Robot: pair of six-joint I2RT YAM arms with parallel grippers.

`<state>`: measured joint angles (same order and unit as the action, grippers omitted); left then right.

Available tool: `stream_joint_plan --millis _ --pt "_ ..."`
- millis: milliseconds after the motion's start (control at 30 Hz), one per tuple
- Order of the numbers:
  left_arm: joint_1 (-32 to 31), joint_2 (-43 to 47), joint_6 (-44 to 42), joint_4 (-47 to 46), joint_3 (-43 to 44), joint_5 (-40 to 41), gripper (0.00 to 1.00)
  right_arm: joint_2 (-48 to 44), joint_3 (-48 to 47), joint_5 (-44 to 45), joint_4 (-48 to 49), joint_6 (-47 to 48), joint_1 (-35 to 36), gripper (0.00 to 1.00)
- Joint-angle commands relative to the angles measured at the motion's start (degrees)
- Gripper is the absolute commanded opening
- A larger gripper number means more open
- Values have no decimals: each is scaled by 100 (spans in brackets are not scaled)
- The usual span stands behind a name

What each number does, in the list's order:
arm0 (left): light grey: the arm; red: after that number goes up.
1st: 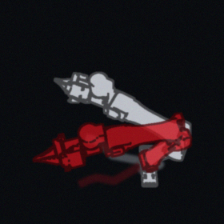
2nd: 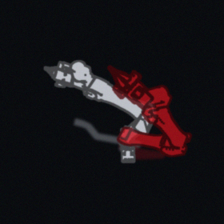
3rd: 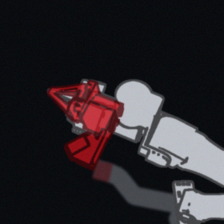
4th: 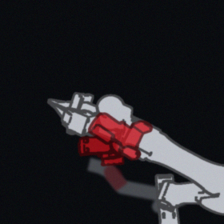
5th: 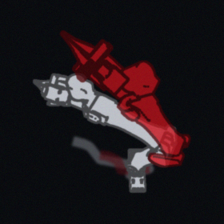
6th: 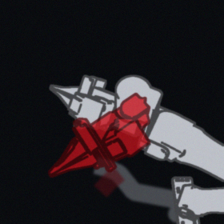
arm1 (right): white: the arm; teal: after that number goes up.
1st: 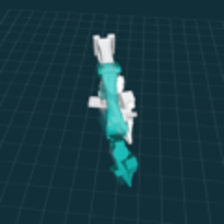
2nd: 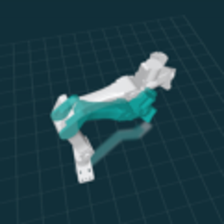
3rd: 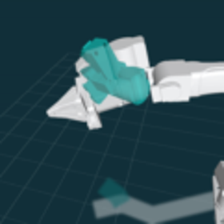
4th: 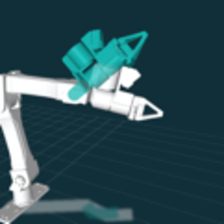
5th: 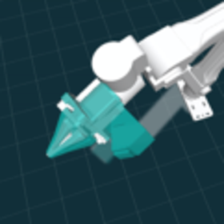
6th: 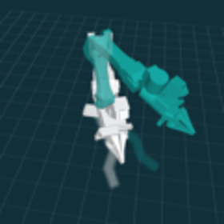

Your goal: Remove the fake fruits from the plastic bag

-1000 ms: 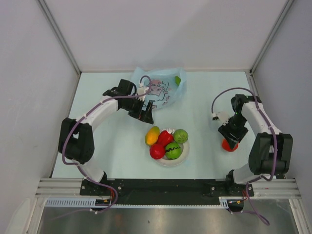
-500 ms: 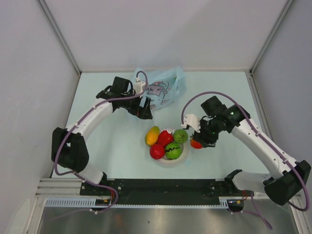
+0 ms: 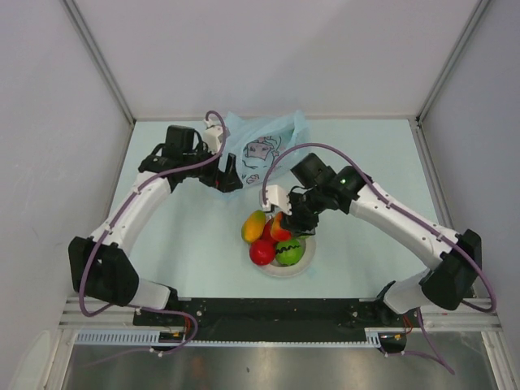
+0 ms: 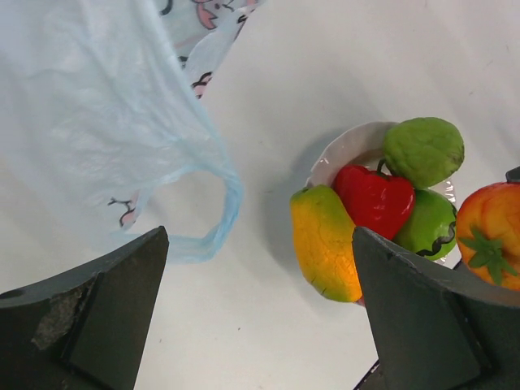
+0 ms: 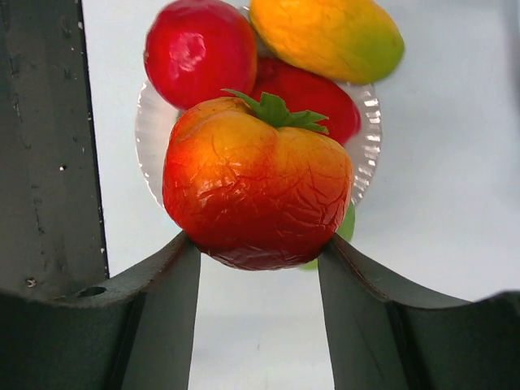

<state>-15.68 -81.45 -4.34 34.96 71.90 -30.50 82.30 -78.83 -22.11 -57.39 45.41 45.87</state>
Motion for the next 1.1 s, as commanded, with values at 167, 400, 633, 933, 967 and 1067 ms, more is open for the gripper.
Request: stream_joint_plan --millis 167,400,633,933,967,1067 --pt "548 744 170 -209 -553 -140 100 602 -458 -417 113 531 115 54" --pt "724 1008 249 -288 -853 -263 100 954 -581 -408 175 548 133 55" --pt "812 1087 302 -358 -976 -351 100 1130 -616 -303 403 381 133 59" --pt "830 1096 355 -385 -1029 -404 100 1262 -608 -259 518 328 124 63" --pt "830 1105 363 -393 -1029 -404 100 1271 -608 -259 527 328 133 64" --pt "830 1079 398 -411 -1072 -439 100 1280 -581 -233 518 311 133 66"
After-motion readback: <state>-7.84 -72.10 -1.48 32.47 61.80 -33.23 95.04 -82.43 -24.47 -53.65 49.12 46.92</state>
